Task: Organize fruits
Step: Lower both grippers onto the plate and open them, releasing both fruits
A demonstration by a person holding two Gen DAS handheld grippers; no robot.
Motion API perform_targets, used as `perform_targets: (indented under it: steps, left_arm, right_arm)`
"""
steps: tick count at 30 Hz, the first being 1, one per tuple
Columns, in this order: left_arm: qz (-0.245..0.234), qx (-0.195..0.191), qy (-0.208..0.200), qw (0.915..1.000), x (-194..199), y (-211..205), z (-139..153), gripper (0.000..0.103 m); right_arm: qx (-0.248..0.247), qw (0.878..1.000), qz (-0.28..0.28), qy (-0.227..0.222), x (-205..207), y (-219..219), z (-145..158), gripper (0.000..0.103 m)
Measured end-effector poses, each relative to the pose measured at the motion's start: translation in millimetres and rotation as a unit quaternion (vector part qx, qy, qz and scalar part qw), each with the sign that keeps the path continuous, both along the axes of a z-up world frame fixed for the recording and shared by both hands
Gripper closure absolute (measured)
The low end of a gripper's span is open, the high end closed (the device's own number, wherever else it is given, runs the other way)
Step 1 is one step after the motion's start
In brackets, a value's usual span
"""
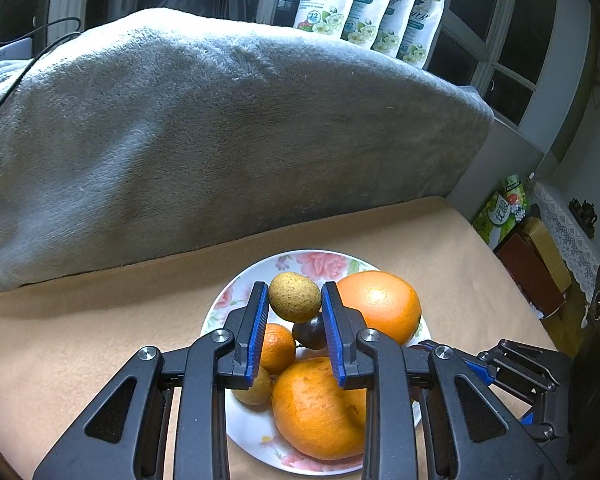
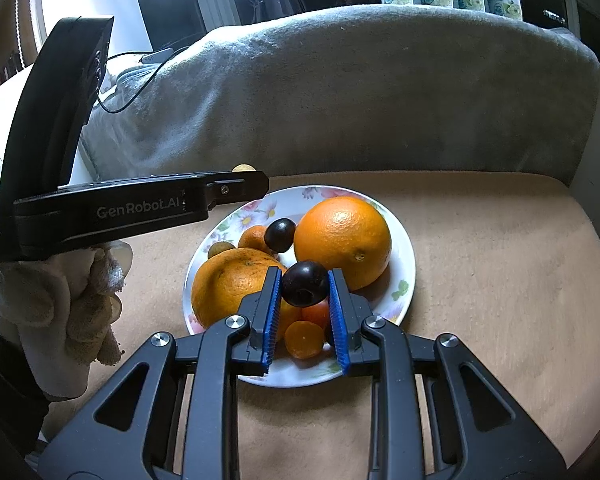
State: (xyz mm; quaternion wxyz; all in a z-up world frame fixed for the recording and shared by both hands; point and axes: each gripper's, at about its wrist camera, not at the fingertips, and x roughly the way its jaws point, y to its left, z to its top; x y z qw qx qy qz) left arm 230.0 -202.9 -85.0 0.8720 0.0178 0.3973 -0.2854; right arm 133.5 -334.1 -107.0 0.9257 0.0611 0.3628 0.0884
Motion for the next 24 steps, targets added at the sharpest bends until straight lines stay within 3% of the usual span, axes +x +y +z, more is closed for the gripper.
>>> perform_targets:
  steps: [5,9,17,19,21,24]
  left_arm:
    - [0.000,0.001,-0.003,1.0000,-0.8,-0.3,2.1,0.077]
    - [0.000,-0.003,-0.004,1.0000,-1.2,1.0,4.0,0.066]
    - [0.001,-0.003,-0.005,1.0000,-1.6,1.0,7.0,0.066]
    - [0.001,-0.003,-0.005,1.0000,-1.7,1.0,7.0,0.066]
    - [0.001,-0.002,-0.005,1.0000,-1.7,1.1,7.2,0.066]
    - [0.003,-0.004,-0.005,1.0000,-2.6,1.9,8.0,0.066]
  right_arm:
    - [-0.001,1.000,-0.001,-0.001,0.3,0.2,0.1,0.078]
    - [-0.002,1.000,0.001,-0.002,-0.3,0.3,0.0,0.078]
    - [-0.005,1.000,0.004,-0.002,-1.2,0.6,0.0,0.077]
    - [-0.007,1.000,0.005,-0.002,-1.7,0.9,0.1,0.071]
    - [-0.008,1.000,0.005,-0.008,-3.2,0.4,1.0,0.048]
    - [-0.008,1.000,0.005,-0.013,-5.4,-0.5,2.9,0.047]
